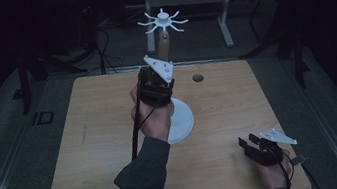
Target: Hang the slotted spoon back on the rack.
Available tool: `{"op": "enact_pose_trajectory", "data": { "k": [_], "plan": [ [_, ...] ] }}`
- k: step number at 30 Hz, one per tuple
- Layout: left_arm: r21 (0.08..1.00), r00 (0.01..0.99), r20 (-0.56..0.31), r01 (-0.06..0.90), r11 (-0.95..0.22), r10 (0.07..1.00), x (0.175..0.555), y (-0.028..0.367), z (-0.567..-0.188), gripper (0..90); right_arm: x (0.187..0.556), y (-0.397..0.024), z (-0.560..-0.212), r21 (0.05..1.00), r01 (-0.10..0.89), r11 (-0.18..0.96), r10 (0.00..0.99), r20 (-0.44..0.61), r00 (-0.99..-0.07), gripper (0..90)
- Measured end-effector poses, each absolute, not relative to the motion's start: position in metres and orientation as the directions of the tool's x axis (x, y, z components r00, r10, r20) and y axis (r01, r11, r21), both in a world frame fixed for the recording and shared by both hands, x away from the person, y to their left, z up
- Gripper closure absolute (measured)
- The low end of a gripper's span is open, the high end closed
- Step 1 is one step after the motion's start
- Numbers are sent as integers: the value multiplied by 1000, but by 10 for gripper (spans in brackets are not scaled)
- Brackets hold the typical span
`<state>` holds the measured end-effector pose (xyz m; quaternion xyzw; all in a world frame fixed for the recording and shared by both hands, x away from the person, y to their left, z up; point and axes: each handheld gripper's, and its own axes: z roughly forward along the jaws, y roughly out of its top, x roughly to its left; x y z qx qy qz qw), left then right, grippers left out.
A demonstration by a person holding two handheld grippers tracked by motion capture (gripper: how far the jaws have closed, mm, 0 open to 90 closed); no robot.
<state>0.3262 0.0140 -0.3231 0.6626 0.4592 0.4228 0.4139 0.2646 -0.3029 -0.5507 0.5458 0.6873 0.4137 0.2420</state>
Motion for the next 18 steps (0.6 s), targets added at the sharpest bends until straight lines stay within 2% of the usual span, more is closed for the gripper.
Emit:
{"op": "enact_pose_trajectory", "data": {
  "k": [18],
  "plan": [
    [933,197,187,270,-237,962,335,12,-324,744,265,-303,-551,832,550,64,949,120,-292,507]
  ]
}}
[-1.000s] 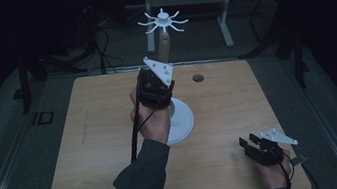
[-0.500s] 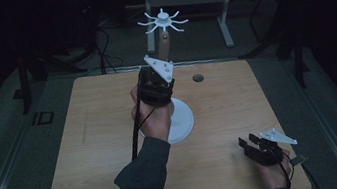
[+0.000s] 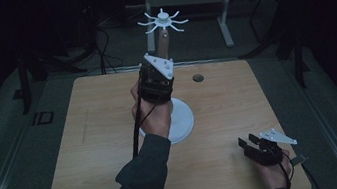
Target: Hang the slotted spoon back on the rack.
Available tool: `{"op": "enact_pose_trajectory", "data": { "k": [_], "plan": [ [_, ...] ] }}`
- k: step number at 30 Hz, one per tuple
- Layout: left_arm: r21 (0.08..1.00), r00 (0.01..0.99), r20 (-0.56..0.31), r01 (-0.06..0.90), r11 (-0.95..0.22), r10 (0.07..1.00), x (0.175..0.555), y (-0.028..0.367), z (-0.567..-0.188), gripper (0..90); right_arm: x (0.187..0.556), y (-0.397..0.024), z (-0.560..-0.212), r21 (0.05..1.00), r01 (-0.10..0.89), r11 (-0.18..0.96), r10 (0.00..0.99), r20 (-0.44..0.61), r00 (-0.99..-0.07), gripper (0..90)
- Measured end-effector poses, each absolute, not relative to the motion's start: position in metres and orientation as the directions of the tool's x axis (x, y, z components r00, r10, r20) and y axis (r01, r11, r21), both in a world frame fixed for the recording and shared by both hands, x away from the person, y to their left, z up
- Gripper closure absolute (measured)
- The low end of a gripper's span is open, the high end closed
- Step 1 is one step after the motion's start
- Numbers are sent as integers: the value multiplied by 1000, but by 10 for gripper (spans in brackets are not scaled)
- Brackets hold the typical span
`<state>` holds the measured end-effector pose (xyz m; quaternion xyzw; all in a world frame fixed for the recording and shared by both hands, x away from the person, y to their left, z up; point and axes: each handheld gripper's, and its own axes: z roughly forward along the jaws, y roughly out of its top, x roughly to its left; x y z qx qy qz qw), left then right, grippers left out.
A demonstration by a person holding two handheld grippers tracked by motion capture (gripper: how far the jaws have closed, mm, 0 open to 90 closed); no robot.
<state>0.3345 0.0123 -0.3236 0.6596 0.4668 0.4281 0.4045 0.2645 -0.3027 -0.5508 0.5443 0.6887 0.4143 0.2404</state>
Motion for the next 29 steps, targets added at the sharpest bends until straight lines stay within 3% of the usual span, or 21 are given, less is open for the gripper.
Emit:
{"op": "enact_pose_trajectory", "data": {
  "k": [10,21,29],
  "plan": [
    [935,204,186,262,-237,961,337,11,-327,732,265,-303,-551,831,553,63,948,123,-292,506],
    [945,273,157,238,-224,949,326,14,-329,538,265,-302,-552,830,553,68,948,119,-295,506],
    [943,301,162,233,-237,940,319,18,-337,485,265,-302,-552,830,553,71,948,116,-295,505]
  ]
}}
